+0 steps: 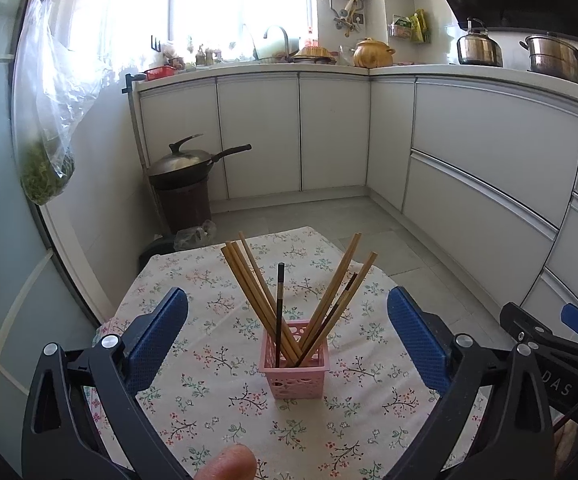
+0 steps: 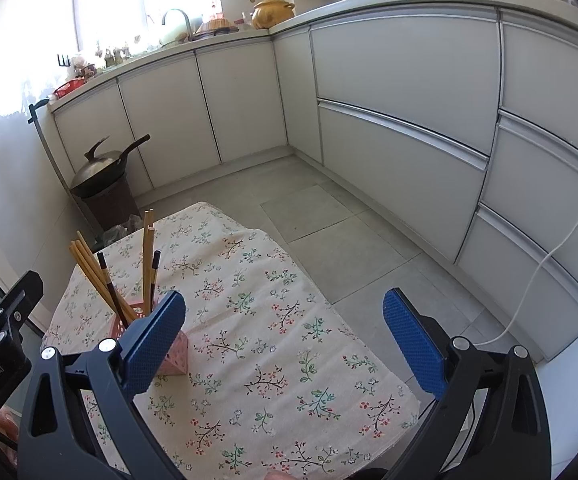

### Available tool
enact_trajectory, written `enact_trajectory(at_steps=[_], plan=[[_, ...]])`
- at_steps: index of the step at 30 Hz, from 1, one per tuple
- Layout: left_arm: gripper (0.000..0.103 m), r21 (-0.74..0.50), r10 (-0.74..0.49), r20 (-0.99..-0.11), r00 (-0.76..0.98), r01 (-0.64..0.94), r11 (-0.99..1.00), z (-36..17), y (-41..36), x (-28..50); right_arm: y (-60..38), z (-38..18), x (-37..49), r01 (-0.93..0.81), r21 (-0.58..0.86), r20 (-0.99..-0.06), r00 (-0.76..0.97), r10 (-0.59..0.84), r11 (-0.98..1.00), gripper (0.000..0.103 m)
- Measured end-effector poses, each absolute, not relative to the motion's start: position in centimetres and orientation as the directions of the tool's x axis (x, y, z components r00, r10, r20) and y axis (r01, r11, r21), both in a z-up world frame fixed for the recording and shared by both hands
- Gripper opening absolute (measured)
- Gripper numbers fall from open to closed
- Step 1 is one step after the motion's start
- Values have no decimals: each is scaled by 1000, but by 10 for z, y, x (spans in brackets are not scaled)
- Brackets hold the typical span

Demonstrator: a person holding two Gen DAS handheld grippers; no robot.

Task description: Organize utensils

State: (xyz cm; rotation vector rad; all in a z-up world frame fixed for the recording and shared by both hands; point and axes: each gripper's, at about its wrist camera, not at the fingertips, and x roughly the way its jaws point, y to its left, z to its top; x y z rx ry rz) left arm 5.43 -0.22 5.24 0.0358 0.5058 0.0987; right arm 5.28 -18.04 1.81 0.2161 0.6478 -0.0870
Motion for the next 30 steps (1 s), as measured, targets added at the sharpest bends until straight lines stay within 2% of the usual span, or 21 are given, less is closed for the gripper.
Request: enact_trajectory(at_steps=[30], plan=[[96,71,107,-504,857,-83,994,47,-3,58,-181,19,53,148,171,-607,795,-14,974,96]])
